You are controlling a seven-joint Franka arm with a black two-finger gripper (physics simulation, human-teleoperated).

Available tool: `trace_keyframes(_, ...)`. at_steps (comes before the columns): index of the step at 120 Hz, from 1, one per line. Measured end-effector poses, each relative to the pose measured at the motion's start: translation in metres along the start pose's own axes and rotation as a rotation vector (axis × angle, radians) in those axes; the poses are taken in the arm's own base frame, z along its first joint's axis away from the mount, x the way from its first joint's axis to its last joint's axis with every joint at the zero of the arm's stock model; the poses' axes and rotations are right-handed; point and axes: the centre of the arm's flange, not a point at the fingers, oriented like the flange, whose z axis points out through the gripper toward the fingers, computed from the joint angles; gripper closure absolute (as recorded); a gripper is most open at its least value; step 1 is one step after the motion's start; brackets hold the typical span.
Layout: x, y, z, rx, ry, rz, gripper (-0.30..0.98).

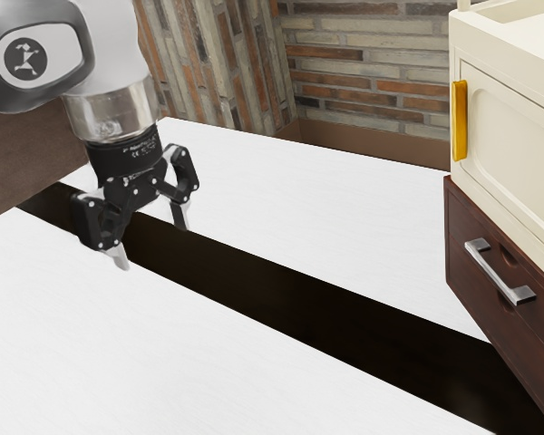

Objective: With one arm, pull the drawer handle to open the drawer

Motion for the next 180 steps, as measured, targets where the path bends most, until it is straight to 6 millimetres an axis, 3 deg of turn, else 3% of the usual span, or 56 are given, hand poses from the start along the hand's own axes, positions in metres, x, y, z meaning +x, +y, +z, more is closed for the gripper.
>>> trace_keyframes(14, -0.015, 0.016, 0.023, -0.023, -0.002, 0.024, 0.0)
trace_keyframes(23, -0.029, 0.045, 0.046, -0.022, -0.011, 0.041, 0.0)
trace_keyframes(42, -0.065, 0.094, 0.06, -0.067, -0.014, 0.085, 0.0)
trace_keyframes(79, -0.146, 0.125, 0.081, -0.208, -0.047, 0.224, 0.0)
trace_keyframes(94, -0.158, 0.144, 0.087, -0.255, -0.067, 0.241, 0.0)
trace_keyframes(104, -0.165, 0.147, 0.083, -0.288, -0.079, 0.255, 0.0)
trace_keyframes(121, -0.197, 0.136, 0.082, -0.328, -0.095, 0.318, 0.0)
trace_keyframes(144, -0.22, 0.148, 0.091, -0.362, -0.105, 0.355, 0.0)
trace_keyframes(180, -0.232, 0.163, 0.106, -0.403, -0.092, 0.447, 0.0)
